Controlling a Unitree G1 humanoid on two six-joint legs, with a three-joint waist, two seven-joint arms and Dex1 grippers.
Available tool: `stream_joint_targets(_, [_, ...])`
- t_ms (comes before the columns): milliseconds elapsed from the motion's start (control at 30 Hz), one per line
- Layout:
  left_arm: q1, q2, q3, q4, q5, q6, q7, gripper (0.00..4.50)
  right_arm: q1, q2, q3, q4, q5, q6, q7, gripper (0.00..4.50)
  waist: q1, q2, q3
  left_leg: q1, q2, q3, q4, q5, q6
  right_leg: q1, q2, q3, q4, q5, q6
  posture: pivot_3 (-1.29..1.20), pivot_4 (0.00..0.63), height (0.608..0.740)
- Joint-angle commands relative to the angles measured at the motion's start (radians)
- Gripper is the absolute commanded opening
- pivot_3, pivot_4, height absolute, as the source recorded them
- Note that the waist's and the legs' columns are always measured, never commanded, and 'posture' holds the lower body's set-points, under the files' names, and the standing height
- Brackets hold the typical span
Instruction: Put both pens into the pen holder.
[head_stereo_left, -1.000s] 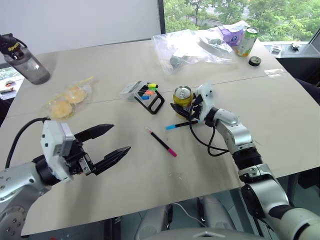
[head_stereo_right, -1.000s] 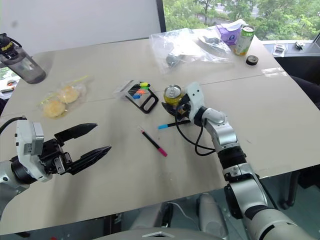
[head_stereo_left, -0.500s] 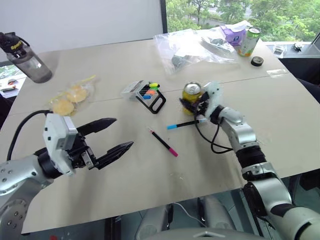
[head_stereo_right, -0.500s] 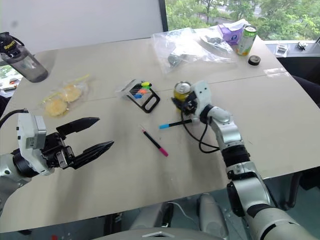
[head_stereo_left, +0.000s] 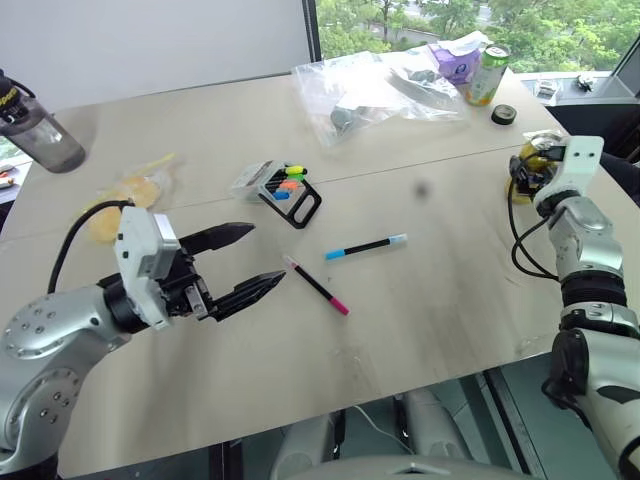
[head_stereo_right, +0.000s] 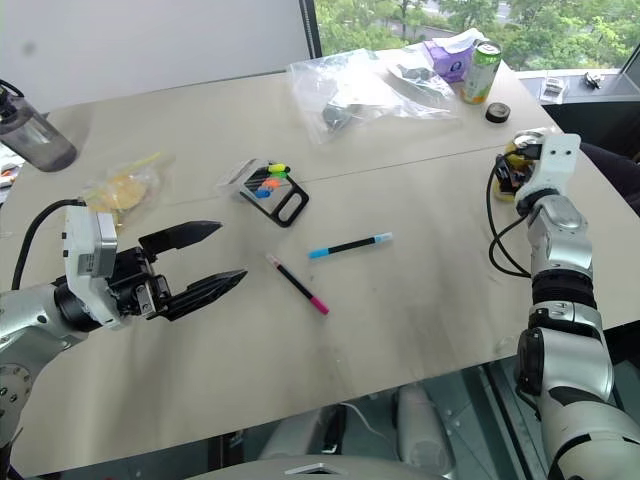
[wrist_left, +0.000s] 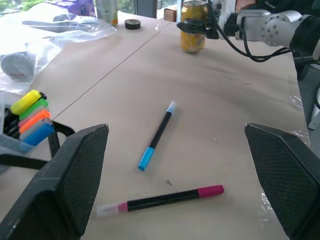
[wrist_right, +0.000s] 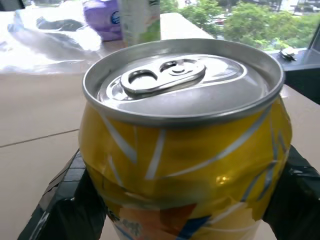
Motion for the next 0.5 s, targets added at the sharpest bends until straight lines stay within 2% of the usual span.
stream_joint_targets(33, [-0.018, 0.016, 0.004, 0.005, 0.012, -0.01, -0.011, 4.5, -0.027, -0.021, -0.026, 0.007, 0.009, -0.026, -0.038, 3.31, 0.001, 0.0, 0.0, 0.0, 0.0, 0.0, 0.001, 0.0, 0.0, 0.0, 0.0, 0.0, 0.0, 0.0, 0.0, 0.0, 0.15, 0.74])
stream_joint_targets(67, [-0.021, 0.017, 0.003, 0.007, 0.014, -0.01, -0.012, 4.5, -0.026, -0.021, -0.027, 0.011, 0.011, -0.026, -0.04, 3.31, 0.001, 0.0, 0.0, 0.0, 0.0, 0.0, 0.001, 0.0, 0.0, 0.0, 0.0, 0.0, 0.001, 0.0, 0.0, 0.0, 0.15, 0.74])
stream_joint_targets(133, [-0.021, 0.016, 0.003, 0.008, 0.016, -0.011, -0.017, 4.5, -0.02, -0.022, -0.022, 0.01, 0.012, -0.025, -0.035, 4.33, 0.002, 0.0, 0.0, 0.0, 0.0, 0.0, 0.003, 0.0, 0.0, 0.0, 0.0, 0.0, 0.003, 0.0, 0.0, 0.0, 0.15, 0.74])
stream_joint_targets(167, [-0.021, 0.016, 0.004, 0.009, 0.018, -0.011, -0.019, 4.5, -0.018, -0.023, -0.02, 0.009, 0.01, -0.034, -0.036, 4.45, 0.003, 0.0, 0.0, 0.0, 0.0, 0.0, 0.005, 0.0, 0.0, 0.0, 0.0, 0.0, 0.004, 0.0, 0.0, 0.0, 0.15, 0.74])
stream_joint_targets(500, [-0.011, 0.016, 0.014, 0.007, 0.019, -0.01, -0.033, 4.5, -0.003, -0.025, -0.012, -0.014, -0.015, -0.155, -0.047, 4.45, 0.008, 0.0, 0.0, 0.0, 0.0, 0.001, 0.013, 0.0, 0.0, 0.001, 0.0, 0.001, 0.014, 0.0, 0.0, 0.0, 0.15, 0.74])
